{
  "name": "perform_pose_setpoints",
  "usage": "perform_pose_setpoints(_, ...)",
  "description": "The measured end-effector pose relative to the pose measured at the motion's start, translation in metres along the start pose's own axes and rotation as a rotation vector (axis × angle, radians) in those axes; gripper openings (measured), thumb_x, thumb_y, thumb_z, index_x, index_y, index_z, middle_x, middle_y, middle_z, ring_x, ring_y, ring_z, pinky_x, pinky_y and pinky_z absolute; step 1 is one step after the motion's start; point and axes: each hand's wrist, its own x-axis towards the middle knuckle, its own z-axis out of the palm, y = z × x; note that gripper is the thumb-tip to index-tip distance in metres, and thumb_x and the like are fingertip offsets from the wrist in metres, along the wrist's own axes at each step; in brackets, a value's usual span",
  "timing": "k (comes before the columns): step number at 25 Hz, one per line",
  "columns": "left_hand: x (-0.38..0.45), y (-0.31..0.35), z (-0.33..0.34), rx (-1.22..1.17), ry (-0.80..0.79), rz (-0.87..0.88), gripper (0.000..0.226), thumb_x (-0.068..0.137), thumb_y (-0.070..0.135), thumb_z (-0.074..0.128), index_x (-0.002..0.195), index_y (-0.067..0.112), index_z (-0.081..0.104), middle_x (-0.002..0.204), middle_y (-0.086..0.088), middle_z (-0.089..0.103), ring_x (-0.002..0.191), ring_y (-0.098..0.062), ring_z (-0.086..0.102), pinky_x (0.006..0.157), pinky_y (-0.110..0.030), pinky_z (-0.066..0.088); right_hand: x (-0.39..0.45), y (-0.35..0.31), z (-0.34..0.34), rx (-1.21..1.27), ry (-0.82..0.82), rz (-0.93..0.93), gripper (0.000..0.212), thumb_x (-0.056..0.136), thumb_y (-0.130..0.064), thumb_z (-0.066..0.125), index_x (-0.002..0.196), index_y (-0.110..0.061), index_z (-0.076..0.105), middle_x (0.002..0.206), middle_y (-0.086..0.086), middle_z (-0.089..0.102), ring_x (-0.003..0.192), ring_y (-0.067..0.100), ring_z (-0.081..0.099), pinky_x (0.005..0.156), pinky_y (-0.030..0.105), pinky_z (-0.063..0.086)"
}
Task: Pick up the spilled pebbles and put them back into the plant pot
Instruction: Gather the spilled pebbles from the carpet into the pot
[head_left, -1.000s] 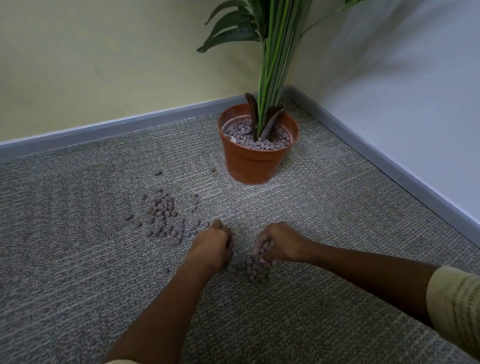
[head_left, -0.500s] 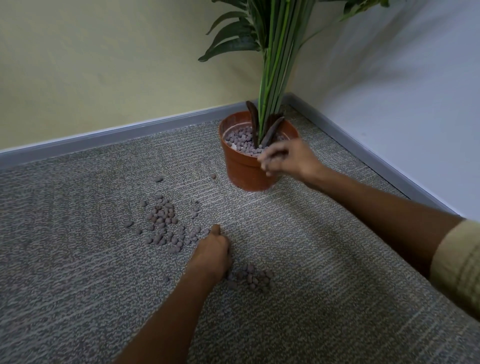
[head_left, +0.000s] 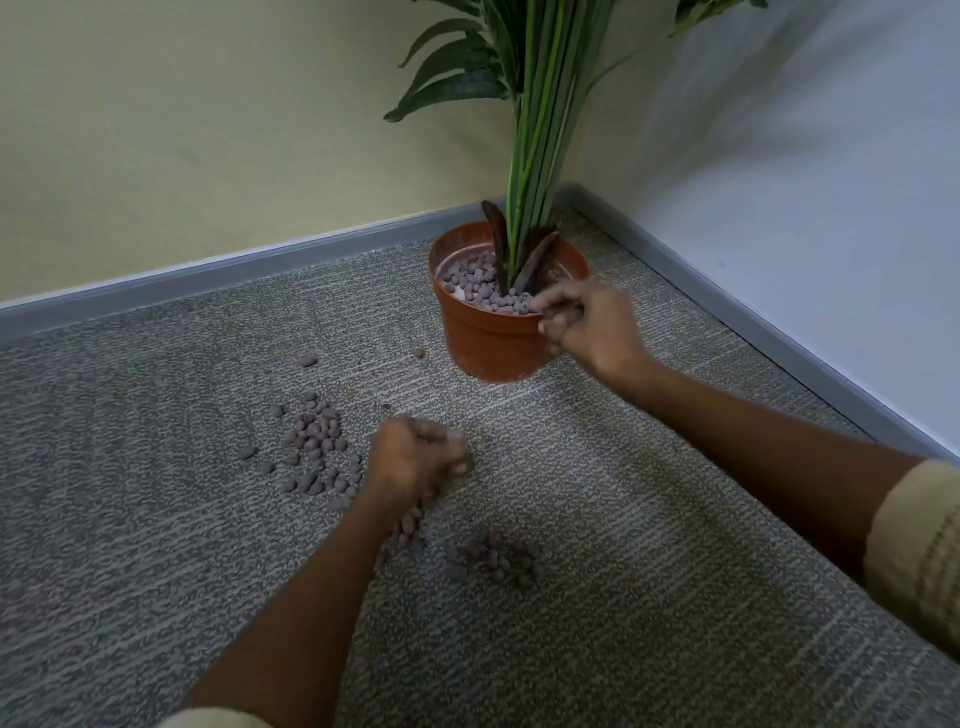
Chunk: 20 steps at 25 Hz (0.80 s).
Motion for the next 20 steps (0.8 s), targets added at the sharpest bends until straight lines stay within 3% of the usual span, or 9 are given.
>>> perform_pose_setpoints(2, 0.009, 0.039, -0.002, -0.136, 0.024, 0.014, 0.010, 0.078, 0.005, 0.069, 0.085, -0.001, 0.068, 0.073, -0.008, 0.072, 0.067, -0.019, 0.070, 0.073, -0.026, 0.059, -0.030, 0.020, 0.007, -0.066, -0.194, 0.010, 0.013, 0.084, -0.008, 0.062, 0.095, -0.013, 0.066, 0.091, 0.004, 0.068, 0.066, 0.009, 0.064, 0.052, 0.015, 0.050)
perform_pose_setpoints(4, 0.020, 0.082, 0.003, -0.205, 0.030, 0.091, 0.012, 0.080, 0.003, 0.065, 0.089, -0.004, 0.066, 0.080, -0.008, 0.068, 0.061, -0.009, 0.069, 0.068, -0.019, 0.059, -0.060, 0.039, 0.015, -0.121, -0.500, 0.050, 0.018, 0.078, -0.013, 0.072, 0.094, -0.010, 0.066, 0.084, 0.002, 0.068, 0.060, 0.001, 0.063, 0.048, 0.012, 0.047)
perform_pose_setpoints(7, 0.036, 0.131, 0.019, -0.194, 0.073, 0.150, 0.012, 0.080, 0.002, 0.066, 0.089, -0.007, 0.065, 0.079, -0.008, 0.066, 0.045, -0.003, 0.064, 0.052, -0.011, 0.054, -0.098, 0.059, 0.033, -0.296, -0.777, 0.014, 0.043, 0.063, -0.021, 0.084, 0.100, -0.011, 0.064, 0.089, 0.001, 0.064, 0.075, 0.003, 0.060, 0.068, 0.023, 0.047)
perform_pose_setpoints(9, 0.046, 0.141, 0.029, -0.147, 0.119, 0.191, 0.007, 0.081, 0.002, 0.067, 0.075, 0.004, 0.063, 0.079, -0.012, 0.067, 0.043, -0.007, 0.062, 0.051, -0.015, 0.055, -0.118, 0.063, 0.045, -0.413, -0.839, -0.033, 0.063, 0.053, -0.029, 0.088, 0.107, -0.016, 0.058, 0.106, 0.007, 0.060, 0.095, 0.018, 0.055, 0.079, 0.028, 0.043)
perform_pose_setpoints(11, 0.058, 0.137, 0.034, -0.087, 0.165, 0.219, 0.013, 0.081, 0.005, 0.068, 0.071, 0.010, 0.062, 0.085, -0.016, 0.068, 0.058, -0.017, 0.066, 0.066, -0.027, 0.061, -0.129, 0.065, 0.051, -0.433, -0.867, -0.047, 0.073, 0.050, -0.031, 0.088, 0.113, -0.020, 0.053, 0.114, 0.008, 0.052, 0.103, 0.022, 0.049, 0.083, 0.028, 0.041)
perform_pose_setpoints(13, 0.062, 0.128, 0.034, -0.008, 0.193, 0.234, 0.010, 0.079, 0.009, 0.070, 0.089, 0.008, 0.067, 0.097, -0.015, 0.069, 0.085, -0.025, 0.068, 0.086, -0.037, 0.057, -0.131, 0.067, 0.053, -0.424, -0.837, -0.059, 0.071, 0.053, -0.029, 0.087, 0.115, -0.019, 0.053, 0.116, 0.009, 0.050, 0.106, 0.023, 0.048, 0.082, 0.027, 0.040)
perform_pose_setpoints(16, 0.061, 0.118, 0.025, 0.072, 0.196, 0.250, 0.042, 0.079, 0.005, 0.068, 0.121, 0.006, 0.060, 0.119, -0.013, 0.064, 0.109, -0.025, 0.060, 0.100, -0.039, 0.050, -0.130, 0.066, 0.058, -0.359, -0.746, -0.056, 0.051, 0.060, -0.023, 0.083, 0.107, -0.019, 0.062, 0.109, 0.009, 0.057, 0.099, 0.021, 0.053, 0.074, 0.023, 0.036)
perform_pose_setpoints(18, 0.053, 0.118, 0.018, 0.074, 0.184, 0.290, 0.041, 0.081, 0.000, 0.064, 0.121, 0.005, 0.060, 0.121, -0.010, 0.062, 0.108, -0.021, 0.059, 0.096, -0.037, 0.052, -0.129, 0.063, 0.062, -0.324, -0.718, -0.056, 0.039, 0.061, -0.023, 0.083, 0.096, -0.020, 0.068, 0.097, 0.004, 0.062, 0.089, 0.016, 0.056, 0.069, 0.020, 0.035)
perform_pose_setpoints(20, 0.040, 0.117, 0.014, -0.012, 0.185, 0.295, 0.030, 0.085, -0.003, 0.059, 0.113, 0.002, 0.062, 0.113, -0.010, 0.062, 0.092, -0.019, 0.062, 0.077, -0.029, 0.058, -0.128, 0.059, 0.065, -0.307, -0.740, -0.051, 0.030, 0.061, -0.022, 0.083, 0.089, -0.019, 0.071, 0.084, -0.002, 0.061, 0.083, 0.012, 0.058, 0.064, 0.019, 0.037)
